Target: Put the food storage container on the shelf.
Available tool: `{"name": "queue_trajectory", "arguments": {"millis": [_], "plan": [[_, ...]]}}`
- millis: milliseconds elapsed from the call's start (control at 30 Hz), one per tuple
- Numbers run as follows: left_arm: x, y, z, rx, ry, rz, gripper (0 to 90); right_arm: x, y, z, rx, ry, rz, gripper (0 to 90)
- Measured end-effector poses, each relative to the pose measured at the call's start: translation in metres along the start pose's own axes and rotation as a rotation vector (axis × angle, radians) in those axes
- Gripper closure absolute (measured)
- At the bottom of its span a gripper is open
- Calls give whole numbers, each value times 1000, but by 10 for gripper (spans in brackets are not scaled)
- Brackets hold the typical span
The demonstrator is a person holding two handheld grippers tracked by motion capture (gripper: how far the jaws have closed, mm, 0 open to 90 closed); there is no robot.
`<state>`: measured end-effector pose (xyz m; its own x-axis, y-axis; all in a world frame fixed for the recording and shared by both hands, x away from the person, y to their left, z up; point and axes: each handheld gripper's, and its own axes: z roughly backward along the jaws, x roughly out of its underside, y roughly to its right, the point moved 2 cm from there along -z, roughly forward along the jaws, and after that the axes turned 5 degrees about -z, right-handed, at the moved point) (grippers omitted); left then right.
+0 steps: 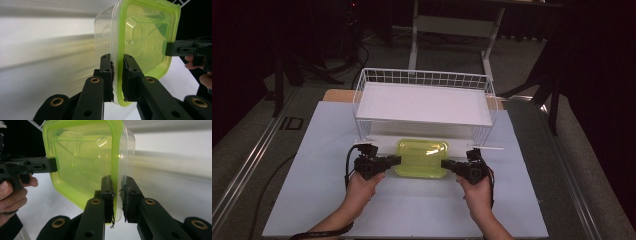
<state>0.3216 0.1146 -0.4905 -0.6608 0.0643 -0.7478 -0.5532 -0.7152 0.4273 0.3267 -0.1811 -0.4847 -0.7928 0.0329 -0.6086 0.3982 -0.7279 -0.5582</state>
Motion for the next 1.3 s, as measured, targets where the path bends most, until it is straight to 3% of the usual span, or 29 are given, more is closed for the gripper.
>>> {"name": "queue_trajectory", "arguments": {"millis": [133, 233, 567, 633, 700, 800, 1100, 1133, 1300], "plan": [[-5, -5, -7, -4, 33, -21, 811, -5, 4, -4, 7, 28, 3, 809], [-9, -10, -13, -10, 31, -22, 810, -8, 9, -8, 13, 44, -2, 809], [-13, -29, -35, -32, 23, 28, 808, -13, 24, -29, 48, 61, -49, 808], [-14, -31, -38, -36, 22, 53, 806, -14, 26, -33, 52, 69, -50, 808], [-15, -35, -41, -43, 21, 38, 806, -16, 29, -37, 55, 73, -57, 807], [-16, -39, -44, -48, 15, 58, 805, -19, 31, -41, 64, 78, -55, 806], [-18, -43, -49, -57, 17, 82, 803, -26, 34, -48, 84, 90, -58, 800], [-19, -44, -50, -43, 16, 94, 800, -26, 35, -49, 74, 94, -62, 799], [-20, -44, -53, -44, 30, 76, 742, -28, 36, -50, 85, 106, -53, 781]]}}
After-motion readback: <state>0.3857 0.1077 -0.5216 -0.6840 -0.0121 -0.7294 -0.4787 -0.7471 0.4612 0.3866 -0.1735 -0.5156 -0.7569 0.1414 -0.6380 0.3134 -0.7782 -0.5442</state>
